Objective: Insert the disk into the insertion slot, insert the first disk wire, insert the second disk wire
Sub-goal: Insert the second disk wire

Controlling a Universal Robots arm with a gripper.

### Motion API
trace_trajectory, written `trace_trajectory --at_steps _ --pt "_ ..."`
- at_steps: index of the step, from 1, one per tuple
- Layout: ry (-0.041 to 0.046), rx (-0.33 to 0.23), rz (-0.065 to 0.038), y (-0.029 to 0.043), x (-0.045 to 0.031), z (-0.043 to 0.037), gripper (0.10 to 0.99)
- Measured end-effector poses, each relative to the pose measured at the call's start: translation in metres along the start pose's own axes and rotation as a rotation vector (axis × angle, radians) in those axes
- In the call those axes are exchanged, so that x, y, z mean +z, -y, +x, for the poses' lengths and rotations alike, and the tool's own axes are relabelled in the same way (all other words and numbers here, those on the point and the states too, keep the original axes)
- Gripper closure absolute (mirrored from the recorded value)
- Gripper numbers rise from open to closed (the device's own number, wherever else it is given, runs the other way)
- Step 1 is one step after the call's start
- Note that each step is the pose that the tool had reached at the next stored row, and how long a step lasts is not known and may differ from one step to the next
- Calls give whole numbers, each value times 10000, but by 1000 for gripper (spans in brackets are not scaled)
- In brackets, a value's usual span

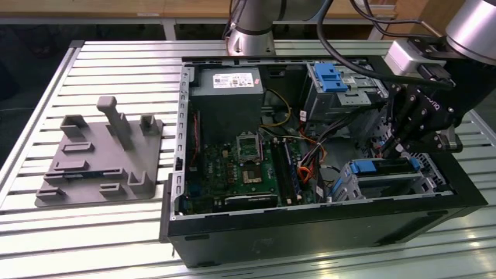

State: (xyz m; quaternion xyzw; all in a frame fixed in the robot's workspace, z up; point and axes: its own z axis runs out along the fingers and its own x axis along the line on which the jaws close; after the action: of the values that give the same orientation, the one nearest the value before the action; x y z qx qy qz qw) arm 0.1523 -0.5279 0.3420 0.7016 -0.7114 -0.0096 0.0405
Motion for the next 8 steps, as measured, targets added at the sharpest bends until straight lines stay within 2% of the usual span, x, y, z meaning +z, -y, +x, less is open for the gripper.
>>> trace_trajectory --at_steps 8 --pt "-2 -1 0 9 -1 3 945"
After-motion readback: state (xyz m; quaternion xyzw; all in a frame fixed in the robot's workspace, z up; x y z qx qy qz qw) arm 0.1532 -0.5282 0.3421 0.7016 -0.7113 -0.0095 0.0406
